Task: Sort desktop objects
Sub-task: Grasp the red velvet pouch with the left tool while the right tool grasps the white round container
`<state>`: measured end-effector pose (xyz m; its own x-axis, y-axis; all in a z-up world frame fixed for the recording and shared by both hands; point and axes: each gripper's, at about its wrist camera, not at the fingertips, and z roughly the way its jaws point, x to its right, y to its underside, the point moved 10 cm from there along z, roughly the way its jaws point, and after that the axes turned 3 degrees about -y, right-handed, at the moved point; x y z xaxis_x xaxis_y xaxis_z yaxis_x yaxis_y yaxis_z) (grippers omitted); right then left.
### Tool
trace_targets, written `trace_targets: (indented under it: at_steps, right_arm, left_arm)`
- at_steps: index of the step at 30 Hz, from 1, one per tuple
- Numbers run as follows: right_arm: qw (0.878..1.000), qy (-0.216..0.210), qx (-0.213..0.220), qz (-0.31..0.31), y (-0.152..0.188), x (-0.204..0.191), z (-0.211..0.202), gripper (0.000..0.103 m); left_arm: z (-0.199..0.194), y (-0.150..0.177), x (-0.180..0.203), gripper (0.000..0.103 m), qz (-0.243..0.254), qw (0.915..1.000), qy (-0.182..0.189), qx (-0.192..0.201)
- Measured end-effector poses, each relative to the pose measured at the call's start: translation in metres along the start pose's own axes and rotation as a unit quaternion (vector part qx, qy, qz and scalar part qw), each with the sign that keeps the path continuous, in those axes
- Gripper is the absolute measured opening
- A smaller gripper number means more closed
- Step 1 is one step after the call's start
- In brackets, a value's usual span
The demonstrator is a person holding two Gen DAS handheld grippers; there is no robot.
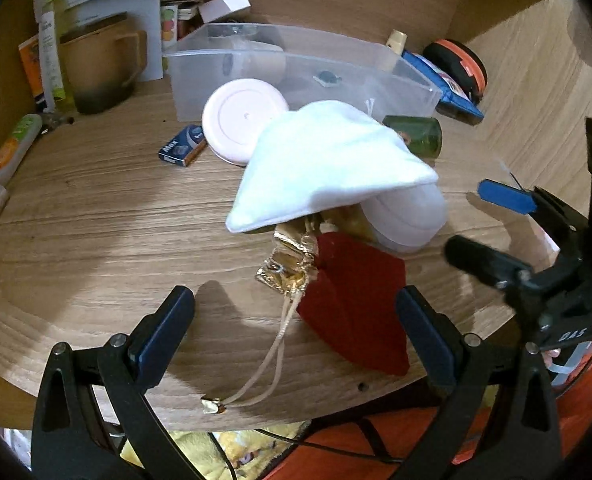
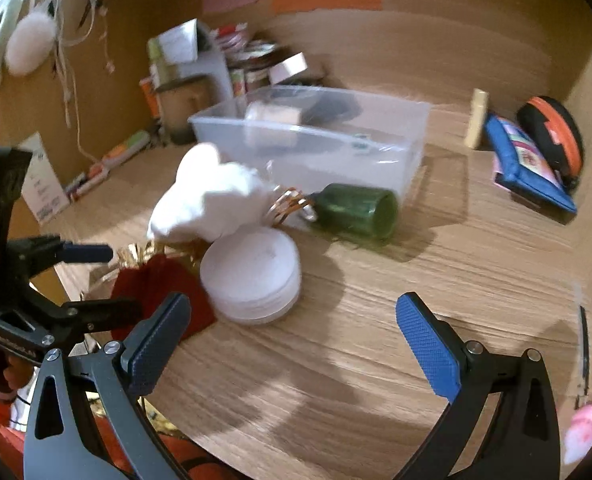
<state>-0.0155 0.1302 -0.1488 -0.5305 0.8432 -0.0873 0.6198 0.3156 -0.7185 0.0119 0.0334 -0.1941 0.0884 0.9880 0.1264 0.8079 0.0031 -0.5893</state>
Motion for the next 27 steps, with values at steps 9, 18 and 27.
trace_targets:
  at_steps: [9,18,27]
  right_arm:
    - [0.999,0.012,-0.032,0.005,0.001,-0.002,0.027,0.1]
    - [0.999,0.003,-0.04,0.027,0.001,-0.004,0.035,0.091]
    - [0.999,0.022,-0.032,0.02,-0.002,-0.008,0.041,0.086]
  left_arm:
    - [0.006,-0.004,-0.005,0.102,0.009,0.9998,-0.017,0.01]
    - [0.007,-0.008,-0.013,0.082,0.027,0.998,-0.047,0.032]
    - [0.008,-0.011,-0.006,0.067,0.046,0.9966,-0.039,0.057]
